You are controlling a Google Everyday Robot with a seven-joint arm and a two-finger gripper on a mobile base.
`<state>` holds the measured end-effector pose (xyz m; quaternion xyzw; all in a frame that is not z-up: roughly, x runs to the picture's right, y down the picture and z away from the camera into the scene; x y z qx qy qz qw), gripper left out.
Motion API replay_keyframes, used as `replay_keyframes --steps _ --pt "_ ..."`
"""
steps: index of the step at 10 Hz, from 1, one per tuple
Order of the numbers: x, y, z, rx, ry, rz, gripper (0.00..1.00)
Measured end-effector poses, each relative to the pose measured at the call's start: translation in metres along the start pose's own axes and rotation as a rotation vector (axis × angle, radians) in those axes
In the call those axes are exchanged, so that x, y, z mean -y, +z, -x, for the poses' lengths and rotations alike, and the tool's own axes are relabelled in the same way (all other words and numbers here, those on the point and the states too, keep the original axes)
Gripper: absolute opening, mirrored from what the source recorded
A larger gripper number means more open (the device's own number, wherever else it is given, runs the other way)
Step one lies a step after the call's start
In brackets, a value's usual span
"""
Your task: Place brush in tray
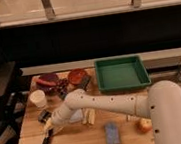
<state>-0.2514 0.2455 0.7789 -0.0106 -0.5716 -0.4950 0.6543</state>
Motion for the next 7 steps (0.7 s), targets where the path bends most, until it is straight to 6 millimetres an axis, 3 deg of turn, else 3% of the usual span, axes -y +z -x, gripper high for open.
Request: replay_keyframes --steps 4,7 --pt "0.032 -0.062 0.004 -0.025 0.001 -0.151 0.00" --pt "0.014 -0.099 0.000 -0.037 0.039 -0.215 0.00"
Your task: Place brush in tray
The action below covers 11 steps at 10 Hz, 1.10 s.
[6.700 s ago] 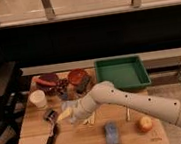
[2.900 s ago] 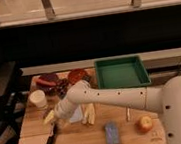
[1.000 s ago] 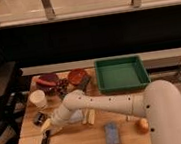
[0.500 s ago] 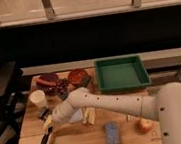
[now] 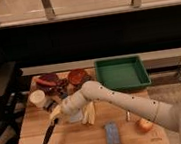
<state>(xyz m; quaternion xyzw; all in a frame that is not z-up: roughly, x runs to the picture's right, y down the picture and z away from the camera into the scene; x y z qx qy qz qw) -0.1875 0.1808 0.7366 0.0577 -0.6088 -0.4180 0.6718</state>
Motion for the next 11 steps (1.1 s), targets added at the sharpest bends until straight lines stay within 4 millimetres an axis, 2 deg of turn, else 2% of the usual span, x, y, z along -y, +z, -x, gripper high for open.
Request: replay_keyframes --steps 3,5,8,11 --pt "-0.039 -0.037 -0.010 -0.046 0.069 0.008 0.00" --pt "-0.062 -0.072 -0.013 -0.103 0.115 0.020 0.00" --pt "-0.075 -0.128 -0.013 -0.202 0.127 -0.027 0.00" --pt "-0.074 -0.130 -0.012 -0.206 0.123 -0.031 0.00"
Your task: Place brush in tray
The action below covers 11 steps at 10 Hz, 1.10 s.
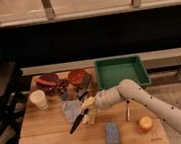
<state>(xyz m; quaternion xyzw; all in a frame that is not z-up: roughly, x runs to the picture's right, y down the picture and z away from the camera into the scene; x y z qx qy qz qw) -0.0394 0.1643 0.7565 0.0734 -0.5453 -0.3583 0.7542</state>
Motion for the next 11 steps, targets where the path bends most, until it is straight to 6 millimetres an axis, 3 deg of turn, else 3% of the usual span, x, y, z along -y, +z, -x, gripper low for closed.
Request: replay_keyframes --steps 4,9,11 --pt "0.002 -0.004 -0.003 -0.023 -0.004 -0.001 0.00" --pt "0.009 -0.077 -0.023 -0.213 -0.011 0.028 0.00" --pt "0.000 -0.111 -0.042 -0.290 0.009 0.063 0.00"
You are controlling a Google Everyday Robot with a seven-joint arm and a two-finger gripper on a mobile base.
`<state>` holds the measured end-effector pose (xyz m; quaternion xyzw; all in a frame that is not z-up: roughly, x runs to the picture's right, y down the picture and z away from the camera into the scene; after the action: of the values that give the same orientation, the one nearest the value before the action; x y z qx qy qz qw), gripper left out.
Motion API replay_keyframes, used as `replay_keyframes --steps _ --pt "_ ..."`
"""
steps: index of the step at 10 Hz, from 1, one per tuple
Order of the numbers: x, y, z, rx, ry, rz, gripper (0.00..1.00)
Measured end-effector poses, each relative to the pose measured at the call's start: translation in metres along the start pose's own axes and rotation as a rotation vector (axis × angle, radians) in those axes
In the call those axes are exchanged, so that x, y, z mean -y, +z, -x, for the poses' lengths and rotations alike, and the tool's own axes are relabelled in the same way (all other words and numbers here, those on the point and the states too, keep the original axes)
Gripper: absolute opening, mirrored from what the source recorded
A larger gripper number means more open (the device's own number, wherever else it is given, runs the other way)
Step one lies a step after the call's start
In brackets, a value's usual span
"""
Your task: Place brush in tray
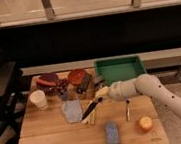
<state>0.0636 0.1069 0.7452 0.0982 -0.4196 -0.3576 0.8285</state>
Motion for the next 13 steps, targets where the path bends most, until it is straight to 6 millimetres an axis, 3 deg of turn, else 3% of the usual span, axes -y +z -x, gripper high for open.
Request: replay_keyframes --steps 6,7,9,13 --pt "-0.026 -0.035 -0.086 -0.079 0.071 0.028 0.00" --pt "-0.029 -0.039 -0.094 -0.078 0.083 0.011 0.05" --pt "-0.038 -0.049 -0.107 -0.075 0.109 -0.029 0.22" --pt "-0.044 -0.058 -0.126 -0.072 0.138 -0.087 0.65"
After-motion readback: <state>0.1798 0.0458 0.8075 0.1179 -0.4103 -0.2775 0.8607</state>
